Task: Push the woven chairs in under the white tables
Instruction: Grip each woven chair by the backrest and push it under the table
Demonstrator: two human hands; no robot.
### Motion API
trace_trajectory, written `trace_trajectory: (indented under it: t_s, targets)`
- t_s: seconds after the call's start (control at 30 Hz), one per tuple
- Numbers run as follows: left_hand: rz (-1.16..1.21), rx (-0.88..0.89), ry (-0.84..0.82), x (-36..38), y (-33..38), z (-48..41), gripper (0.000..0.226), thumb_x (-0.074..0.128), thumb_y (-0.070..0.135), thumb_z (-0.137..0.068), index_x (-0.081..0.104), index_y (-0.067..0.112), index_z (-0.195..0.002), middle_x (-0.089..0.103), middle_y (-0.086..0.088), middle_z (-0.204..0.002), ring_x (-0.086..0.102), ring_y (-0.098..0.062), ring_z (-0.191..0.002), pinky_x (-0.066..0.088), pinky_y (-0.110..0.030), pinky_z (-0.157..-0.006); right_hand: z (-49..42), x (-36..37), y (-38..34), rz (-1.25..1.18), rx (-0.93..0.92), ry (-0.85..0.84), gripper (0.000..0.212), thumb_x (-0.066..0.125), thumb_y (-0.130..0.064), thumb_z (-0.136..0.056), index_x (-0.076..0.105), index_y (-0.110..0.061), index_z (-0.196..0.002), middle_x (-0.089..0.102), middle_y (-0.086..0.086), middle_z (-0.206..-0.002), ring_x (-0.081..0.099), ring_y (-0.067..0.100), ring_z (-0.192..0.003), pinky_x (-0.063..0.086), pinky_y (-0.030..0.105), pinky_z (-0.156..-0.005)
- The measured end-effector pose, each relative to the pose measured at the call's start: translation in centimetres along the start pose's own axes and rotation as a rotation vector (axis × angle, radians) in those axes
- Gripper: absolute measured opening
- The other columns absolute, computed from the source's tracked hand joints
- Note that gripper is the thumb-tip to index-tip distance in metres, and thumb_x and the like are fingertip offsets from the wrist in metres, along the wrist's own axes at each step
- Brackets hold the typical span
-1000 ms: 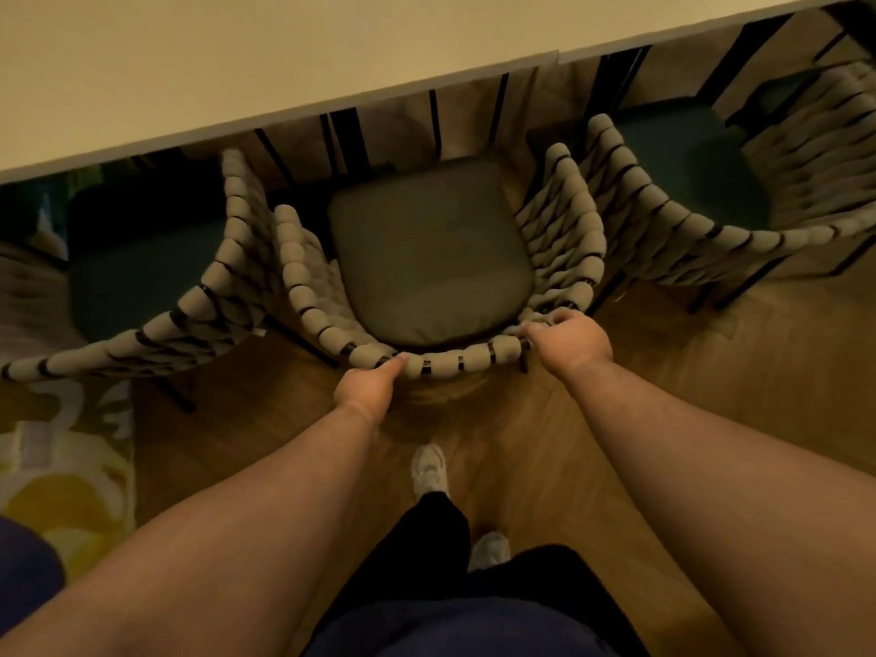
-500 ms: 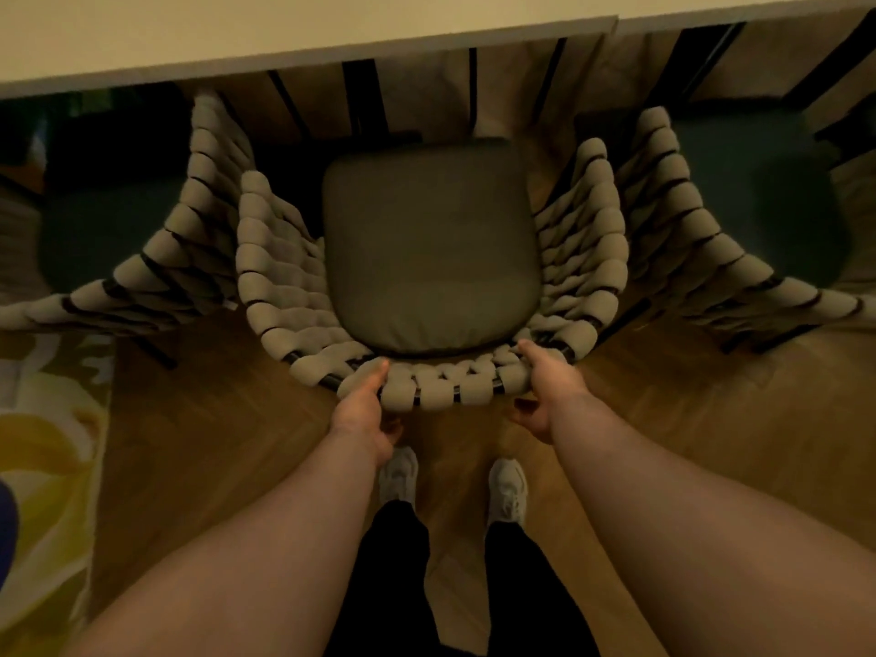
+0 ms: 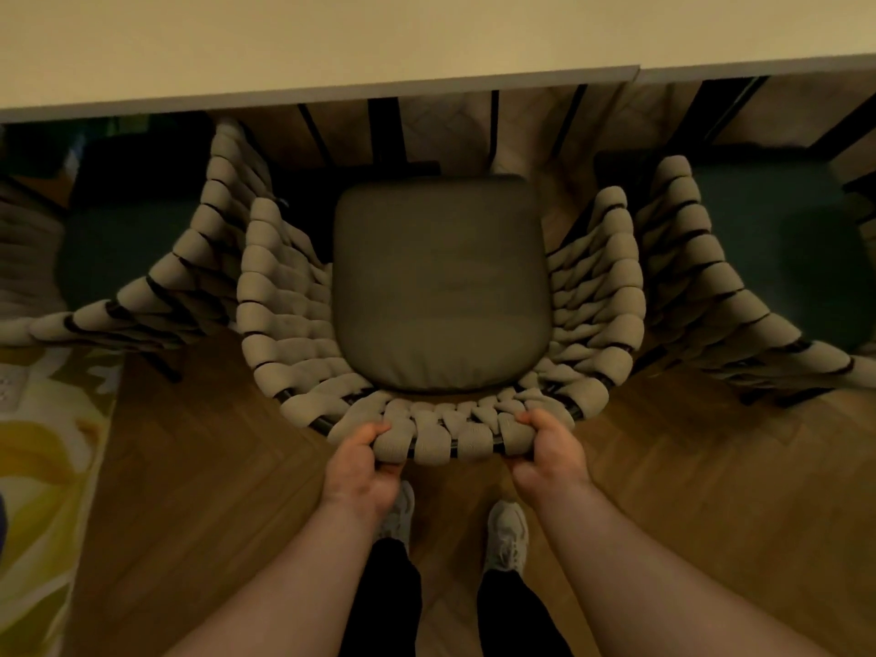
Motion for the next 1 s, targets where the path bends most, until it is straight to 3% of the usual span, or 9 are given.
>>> trace_trajectory:
  t_s: [0.1, 0.2, 0.37, 0.53, 0.6, 0.7, 0.8, 0.9, 1.0]
  targets:
    - [0.0, 0.012, -0.006, -0.4, 0.1, -0.2, 0.043, 0.051, -0.004, -0.102, 0.058, -0.003, -0.144, 0.064, -0.028, -0.141, 0.06, -0.042, -0.134, 0.044, -0.059, -0.116, -0.5, -0.4, 0.5, -0.033, -0.003, -0.005, 0.03, 0.062, 0.01, -0.092, 0.069, -0.003, -0.118, 0.075, 0.026, -0.119, 0.073, 0.045, -0.107, 0.059, 0.06, -0.094]
    - [0.001, 0.028, -0.019, -0.7, 0.5, -0.8, 0.046, 0.053, -0.005, -0.1, 0.059, 0.001, -0.146, 0.065, -0.026, -0.14, 0.06, -0.042, -0.133, 0.042, -0.06, -0.118, -0.9, -0.4, 0.9, -0.048, -0.007, -0.018, 0.03, 0.063, 0.011, -0.091, 0.071, -0.004, -0.116, 0.079, 0.024, -0.109, 0.075, 0.045, -0.103, 0.061, 0.057, -0.082]
    - [-0.024, 0.036, -0.048, 0.6, 1.8, -2.1, 0.046, 0.055, -0.005, -0.1, 0.06, 0.001, -0.145, 0.066, -0.025, -0.14, 0.061, -0.042, -0.132, 0.045, -0.059, -0.116, -2.0, 1.0, 0.7, -0.051, -0.017, -0.022, 0.034, 0.066, 0.01, -0.085, 0.072, -0.004, -0.116, 0.079, 0.023, -0.11, 0.075, 0.045, -0.106, 0.059, 0.061, -0.094]
    - [-0.05, 0.024, -0.074, 2.8, 4.0, -3.3, 0.043, 0.059, 0.0, -0.1, 0.061, -0.001, -0.143, 0.07, -0.024, -0.133, 0.072, -0.034, -0.112, 0.067, -0.04, -0.07, -2.8, 4.2, -0.3, -0.029, -0.006, -0.034, 0.031, 0.068, 0.009, -0.085, 0.069, -0.003, -0.113, 0.08, 0.023, -0.101, 0.079, 0.041, -0.09, 0.065, 0.054, -0.074]
    - [-0.049, 0.01, -0.079, 3.8, 4.6, -3.6, 0.042, 0.061, -0.001, -0.099, 0.061, -0.001, -0.141, 0.071, -0.025, -0.129, 0.074, -0.034, -0.105, 0.066, -0.039, -0.064, -3.1, 5.3, -1.0, -0.024, -0.004, -0.044, 0.027, 0.066, 0.008, -0.09, 0.067, -0.004, -0.114, 0.079, 0.025, -0.106, 0.079, 0.043, -0.095, 0.064, 0.057, -0.084]
    - [-0.067, 0.007, -0.078, 5.4, 5.8, -4.1, 0.039, 0.064, -0.001, -0.099, 0.062, 0.0, -0.138, 0.074, -0.025, -0.124, 0.076, -0.036, -0.103, 0.067, -0.045, -0.069, -2.7, 7.3, -2.3, 0.009, 0.006, -0.072, 0.022, 0.065, 0.007, -0.094, 0.064, -0.004, -0.113, 0.075, 0.027, -0.112, 0.075, 0.045, -0.103, 0.059, 0.061, -0.097]
    - [-0.094, -0.002, -0.071, 6.9, 6.6, -4.4, 0.038, 0.064, 0.001, -0.1, 0.062, 0.001, -0.138, 0.073, -0.025, -0.126, 0.072, -0.037, -0.113, 0.064, -0.051, -0.086, -2.5, 8.8, -3.7, 0.075, 0.011, -0.063, 0.018, 0.066, 0.005, -0.096, 0.06, -0.009, -0.106, 0.073, 0.025, -0.108, 0.074, 0.043, -0.099, 0.06, 0.062, -0.093]
    - [-0.189, 0.018, -0.03, 7.4, 7.5, -4.2, 0.036, 0.07, 0.004, -0.099, 0.064, 0.002, -0.134, 0.073, -0.023, -0.125, 0.072, -0.035, -0.114, 0.061, -0.049, -0.09, -2.7, 9.3, -4.6, 0.155, -0.007, -0.026, 0.018, 0.07, 0.001, -0.096, 0.06, -0.012, -0.105, 0.074, 0.022, -0.108, 0.075, 0.039, -0.096, 0.06, 0.061, -0.096]
    - [-0.375, 0.166, 0.043, 6.8, 9.1, -3.3, 0.045, 0.083, 0.014, -0.092, 0.065, 0.004, -0.133, 0.076, -0.016, -0.118, 0.074, -0.031, -0.111, 0.06, -0.047, -0.097, -2.5, 8.6, -5.3, 0.37, -0.107, 0.061, 0.023, 0.081, -0.013, -0.091, 0.061, -0.014, -0.102, 0.076, 0.016, -0.109, 0.076, 0.031, -0.095, 0.063, 0.053, -0.093]
Point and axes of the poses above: each hand's wrist, its own z-axis away from the middle knuckle, its own x-axis out of the palm, y = z × x, the point moved 7 cm from there along -z, towards the middle knuckle
